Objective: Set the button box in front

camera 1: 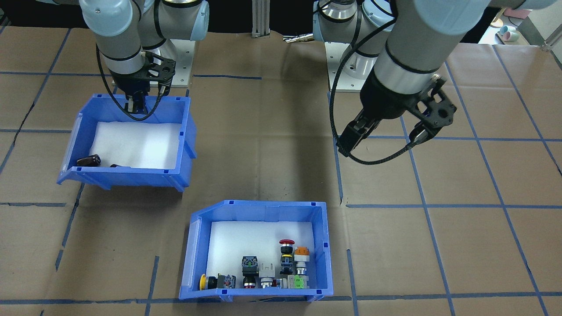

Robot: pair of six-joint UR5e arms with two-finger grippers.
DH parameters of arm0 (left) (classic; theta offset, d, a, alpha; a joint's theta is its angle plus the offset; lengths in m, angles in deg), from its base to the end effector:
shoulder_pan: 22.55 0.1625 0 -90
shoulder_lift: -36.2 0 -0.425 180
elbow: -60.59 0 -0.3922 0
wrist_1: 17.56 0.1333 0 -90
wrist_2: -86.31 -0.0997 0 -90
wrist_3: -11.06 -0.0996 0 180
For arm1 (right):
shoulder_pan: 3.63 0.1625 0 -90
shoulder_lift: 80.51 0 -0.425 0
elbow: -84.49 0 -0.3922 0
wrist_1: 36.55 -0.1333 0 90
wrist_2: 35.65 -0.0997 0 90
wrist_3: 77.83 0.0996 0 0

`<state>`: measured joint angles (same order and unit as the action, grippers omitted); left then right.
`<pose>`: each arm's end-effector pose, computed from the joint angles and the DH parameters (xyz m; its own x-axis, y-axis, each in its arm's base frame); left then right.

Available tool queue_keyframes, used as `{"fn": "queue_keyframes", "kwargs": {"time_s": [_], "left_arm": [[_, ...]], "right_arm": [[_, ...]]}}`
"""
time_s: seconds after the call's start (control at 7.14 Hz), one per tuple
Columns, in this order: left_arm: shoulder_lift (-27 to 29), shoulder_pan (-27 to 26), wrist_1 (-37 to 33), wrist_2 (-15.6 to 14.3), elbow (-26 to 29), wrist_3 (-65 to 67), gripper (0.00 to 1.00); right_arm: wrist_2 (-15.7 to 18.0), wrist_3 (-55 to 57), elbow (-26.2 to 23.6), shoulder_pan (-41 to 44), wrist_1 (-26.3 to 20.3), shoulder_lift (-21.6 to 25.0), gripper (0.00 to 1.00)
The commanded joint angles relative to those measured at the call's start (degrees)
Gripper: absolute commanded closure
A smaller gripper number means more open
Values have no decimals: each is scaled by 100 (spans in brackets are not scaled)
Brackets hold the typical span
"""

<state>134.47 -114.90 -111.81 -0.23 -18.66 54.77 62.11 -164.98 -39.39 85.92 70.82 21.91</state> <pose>-0.1617 -0.5434 0.4976 -0.7493 -0.6619 0.0223 -0.6596 0.7489 0.0640 0.1170 -0.3669 0.3285 -0.0571 -0.9963 -0.0645 -0.9893 0.0477 0.1381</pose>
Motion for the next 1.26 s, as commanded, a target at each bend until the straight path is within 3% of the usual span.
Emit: {"fn": "queue_keyframes", "kwargs": {"time_s": [0.0,0.14,0.42,0.7,0.84,1.12], "left_arm": [[-597,322,-357,-395,-117,-2845,1],[-729,332,-505,-886,-126,-3808,1],[-1045,497,-804,-900,-213,-4641,1],[-1467,648,-744,-864,-738,-4837,1],[-1495,666,-605,-838,-906,-4872,1],[-1372,648,-288,-645,-1083,-4925,1]], "right_arm": [[-3,872,-49,779,4,15,92],[6,1259,-49,1209,13,6,91],[-3,1857,-40,2114,502,-116,91],[32,2692,-31,2827,1099,-659,91],[67,2904,-31,3239,1538,-967,91],[76,3196,-31,3542,1735,-1250,91]]}}
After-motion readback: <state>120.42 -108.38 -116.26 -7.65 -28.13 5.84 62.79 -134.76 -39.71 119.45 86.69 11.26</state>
